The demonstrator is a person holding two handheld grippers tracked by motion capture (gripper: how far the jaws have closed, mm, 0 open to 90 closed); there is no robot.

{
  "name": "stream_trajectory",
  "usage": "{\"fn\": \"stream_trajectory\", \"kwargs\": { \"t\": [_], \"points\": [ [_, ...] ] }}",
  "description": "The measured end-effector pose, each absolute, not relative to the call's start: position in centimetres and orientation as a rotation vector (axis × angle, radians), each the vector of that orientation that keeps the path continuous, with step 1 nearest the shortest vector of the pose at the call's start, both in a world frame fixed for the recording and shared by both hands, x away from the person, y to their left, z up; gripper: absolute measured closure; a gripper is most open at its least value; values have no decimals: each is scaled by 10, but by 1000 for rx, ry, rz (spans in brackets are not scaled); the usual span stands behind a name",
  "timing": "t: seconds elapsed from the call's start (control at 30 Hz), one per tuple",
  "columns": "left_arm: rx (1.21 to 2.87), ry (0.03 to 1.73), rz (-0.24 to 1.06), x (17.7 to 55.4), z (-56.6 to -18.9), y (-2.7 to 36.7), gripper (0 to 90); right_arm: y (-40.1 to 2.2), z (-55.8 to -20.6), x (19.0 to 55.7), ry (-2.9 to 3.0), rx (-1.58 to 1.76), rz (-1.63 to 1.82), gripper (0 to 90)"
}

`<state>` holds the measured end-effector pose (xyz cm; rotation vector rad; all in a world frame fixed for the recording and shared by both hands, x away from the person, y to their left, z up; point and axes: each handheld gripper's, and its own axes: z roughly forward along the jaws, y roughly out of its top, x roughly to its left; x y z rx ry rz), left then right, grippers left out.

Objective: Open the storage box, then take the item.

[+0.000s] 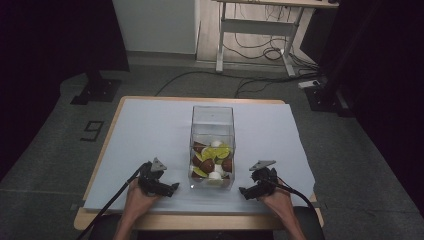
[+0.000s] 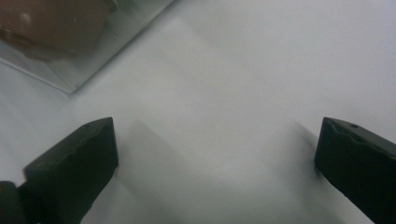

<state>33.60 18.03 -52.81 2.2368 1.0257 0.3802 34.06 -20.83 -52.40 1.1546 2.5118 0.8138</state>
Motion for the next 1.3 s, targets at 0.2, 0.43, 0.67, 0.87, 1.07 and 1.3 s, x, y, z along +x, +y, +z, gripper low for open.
{"fn": "stream_trajectory", "kwargs": {
  "t": [0.2, 0.43, 0.67, 0.87, 1.07, 1.3],
  "points": [
    [2237, 1024, 383, 336, -528, 180, 0, -210, -526, 339, 2504, 1140, 843, 0],
    [2235, 1025, 384, 335, -528, 180, 0, -210, -526, 339, 2504, 1139, 845, 0],
    [2235, 1026, 385, 335, -528, 180, 0, -211, -523, 339, 2507, 1139, 841, 0],
    [2235, 1026, 385, 335, -528, 180, 0, -213, -514, 333, 2488, 1099, 924, 0],
    [2234, 1026, 386, 335, -528, 180, 0, -216, -506, 331, 2503, 1064, 923, 0],
    [2233, 1027, 385, 335, -529, 180, 0, -218, -491, 328, 2495, 1041, 956, 0]
  ]
}}
